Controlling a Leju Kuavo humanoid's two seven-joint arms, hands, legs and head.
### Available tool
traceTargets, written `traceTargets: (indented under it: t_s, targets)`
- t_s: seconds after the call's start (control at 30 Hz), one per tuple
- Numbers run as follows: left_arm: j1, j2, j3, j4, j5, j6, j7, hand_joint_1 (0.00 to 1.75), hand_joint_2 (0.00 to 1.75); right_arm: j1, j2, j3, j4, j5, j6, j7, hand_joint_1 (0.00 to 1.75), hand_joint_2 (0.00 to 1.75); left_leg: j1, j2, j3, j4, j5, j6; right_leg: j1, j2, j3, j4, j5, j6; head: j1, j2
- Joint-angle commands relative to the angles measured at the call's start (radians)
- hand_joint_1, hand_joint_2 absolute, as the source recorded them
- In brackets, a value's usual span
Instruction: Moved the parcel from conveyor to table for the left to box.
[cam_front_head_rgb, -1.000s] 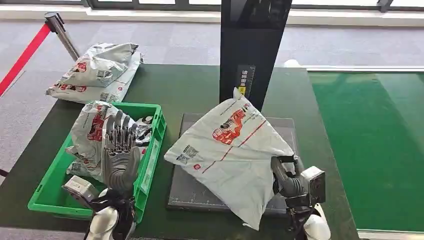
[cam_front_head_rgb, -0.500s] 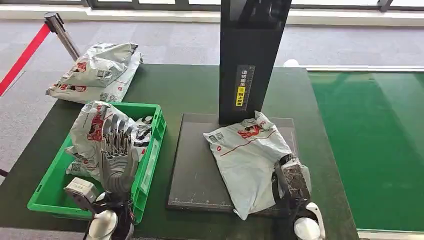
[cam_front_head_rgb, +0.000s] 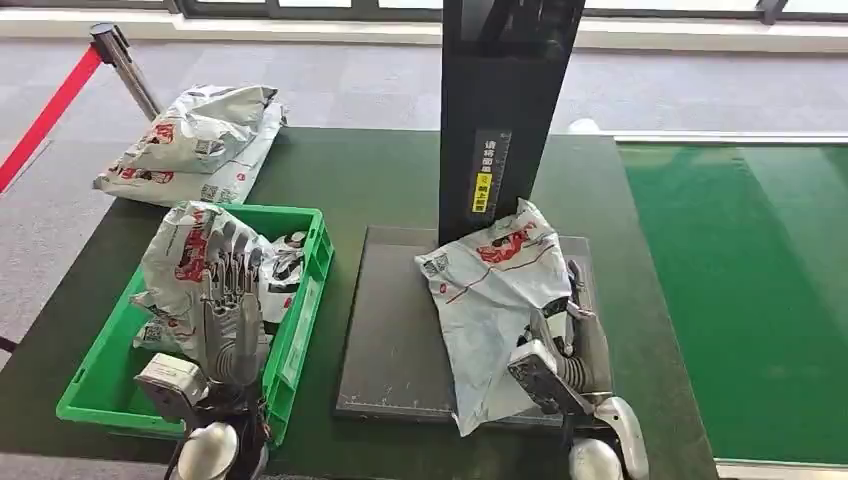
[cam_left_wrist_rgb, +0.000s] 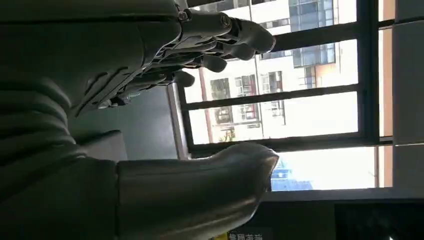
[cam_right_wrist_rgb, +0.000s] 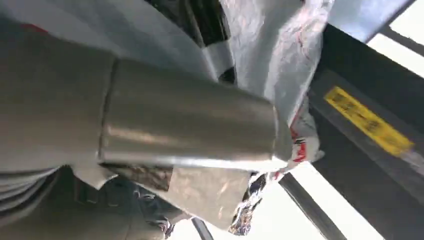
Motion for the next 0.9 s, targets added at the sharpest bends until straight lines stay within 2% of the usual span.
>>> traceTargets:
  t_s: [0.03, 0.27, 0.37, 0.4, 0.53, 0.63, 0.77, 0.83, 0.9]
  targets:
    - [-0.076, -0.005, -0.044, 0.039, -0.044, 0.043, 0.066, 0.00, 0.00, 0.052, -0.069, 0.151, -0.259, 0.055, -0.098, -0.021, 0.00, 0.00, 0.000, -0.001, -0.002, 0.001, 0.000, 0.001, 0.000, -0.003, -0.001, 0.001, 0.000, 0.000, 0.000, 0.000]
    - [-0.076, -0.004, -0.047, 0.042, -0.043, 0.043, 0.065, 0.00, 0.00, 0.050, -0.072, 0.149, -0.249, 0.056, -0.103, -0.022, 0.00, 0.00, 0.000, 0.000, 0.000, -0.001, 0.002, 0.001, 0.001, -0.003, 0.000, -0.002, 0.002, 0.000, 0.000, 0.000]
    - [-0.097, -0.011, -0.073, 0.076, -0.073, 0.077, 0.111, 0.00, 0.00, 0.069, -0.074, 0.113, -0.210, 0.207, 0.020, 0.149, 0.00, 0.00, 0.000, -0.001, 0.000, -0.001, 0.001, 0.000, 0.000, -0.003, 0.001, -0.002, 0.001, 0.000, 0.000, 0.000]
    - [-0.103, -0.015, -0.080, 0.087, -0.078, 0.082, 0.122, 0.00, 0.00, 0.074, -0.070, 0.104, -0.202, 0.226, 0.028, 0.171, 0.00, 0.00, 0.000, -0.001, 0.001, -0.001, 0.001, 0.001, 0.000, -0.004, 0.002, -0.002, 0.001, 0.000, 0.000, 0.000]
    - [-0.127, -0.012, -0.122, 0.134, -0.108, 0.109, 0.137, 0.00, 0.00, 0.101, -0.081, 0.079, -0.124, 0.226, 0.180, 0.248, 0.00, 0.00, 0.000, -0.003, 0.002, -0.002, 0.001, 0.001, 0.001, -0.005, 0.003, -0.003, 0.001, 0.000, 0.000, 0.000]
    - [-0.145, -0.008, -0.143, 0.162, -0.128, 0.119, 0.152, 0.00, 0.00, 0.095, -0.082, 0.072, -0.046, 0.231, 0.226, 0.301, 0.00, 0.00, 0.001, -0.001, 0.002, -0.002, 0.002, 0.001, 0.001, -0.004, 0.004, -0.004, 0.001, 0.000, 0.000, 0.000]
    - [-0.164, -0.009, -0.158, 0.196, -0.138, 0.127, 0.160, 0.00, 0.00, 0.077, -0.090, 0.066, 0.017, 0.234, 0.230, 0.324, 0.00, 0.00, 0.001, -0.001, 0.003, -0.003, 0.002, 0.001, 0.001, -0.004, 0.004, -0.005, 0.002, 0.000, 0.000, 0.000]
    - [-0.148, -0.007, -0.165, 0.186, -0.156, 0.149, 0.157, 0.00, 0.00, 0.067, -0.069, 0.026, -0.001, 0.220, 0.140, 0.319, 0.00, 0.00, 0.001, -0.001, 0.002, -0.003, 0.002, 0.001, 0.001, -0.004, 0.003, -0.005, 0.002, 0.000, 0.000, 0.000]
    - [-0.119, -0.006, -0.174, 0.156, -0.178, 0.163, 0.160, 0.00, 0.00, 0.061, -0.048, -0.009, -0.099, 0.198, 0.050, 0.279, 0.00, 0.00, 0.000, 0.000, 0.002, -0.002, 0.002, 0.001, 0.001, -0.003, 0.002, -0.004, 0.002, 0.000, 0.000, 0.000]
